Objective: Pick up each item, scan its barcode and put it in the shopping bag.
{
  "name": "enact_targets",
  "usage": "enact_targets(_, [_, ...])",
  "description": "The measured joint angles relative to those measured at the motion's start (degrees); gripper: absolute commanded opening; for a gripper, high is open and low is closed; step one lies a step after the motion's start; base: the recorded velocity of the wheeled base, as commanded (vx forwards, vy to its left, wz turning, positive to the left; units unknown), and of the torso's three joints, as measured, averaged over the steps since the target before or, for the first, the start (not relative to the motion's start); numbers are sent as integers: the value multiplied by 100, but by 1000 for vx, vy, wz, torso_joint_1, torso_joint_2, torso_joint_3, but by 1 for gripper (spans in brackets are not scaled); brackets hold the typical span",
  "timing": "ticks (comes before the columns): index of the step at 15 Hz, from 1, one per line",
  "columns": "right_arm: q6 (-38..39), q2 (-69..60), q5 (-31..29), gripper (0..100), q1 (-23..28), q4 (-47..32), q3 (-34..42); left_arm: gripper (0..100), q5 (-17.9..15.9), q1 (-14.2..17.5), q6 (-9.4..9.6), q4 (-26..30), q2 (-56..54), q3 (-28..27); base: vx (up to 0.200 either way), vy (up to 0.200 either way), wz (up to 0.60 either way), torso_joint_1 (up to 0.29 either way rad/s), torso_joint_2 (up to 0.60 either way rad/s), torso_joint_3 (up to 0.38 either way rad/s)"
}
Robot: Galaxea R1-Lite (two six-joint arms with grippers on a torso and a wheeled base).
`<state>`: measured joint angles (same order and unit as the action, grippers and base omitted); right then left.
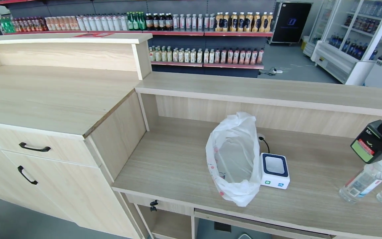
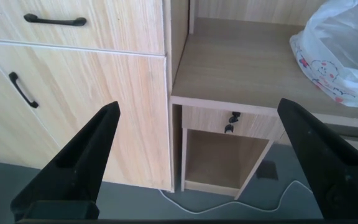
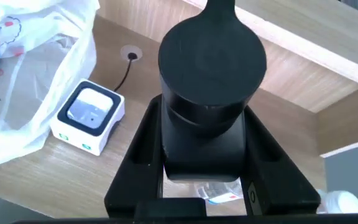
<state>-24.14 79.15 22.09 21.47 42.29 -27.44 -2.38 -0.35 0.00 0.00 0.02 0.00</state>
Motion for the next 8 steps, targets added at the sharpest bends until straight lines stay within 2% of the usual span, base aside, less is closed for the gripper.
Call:
enact_targets(3, [914,117,-1306,0,-603,18,-205,100,2,0,0,0,0,0,0,0,600,6,1,9])
enact_targets(4, [1153,246,-1538,0,-850,44,-317,100,0,2,0,0,0,0,0,0,0,0,0,0])
enact_targets(8, [1448,1225,-1648,0,-1467,328,-513,100,0,5,0,-2,0,0,0,0,0,0,0,0])
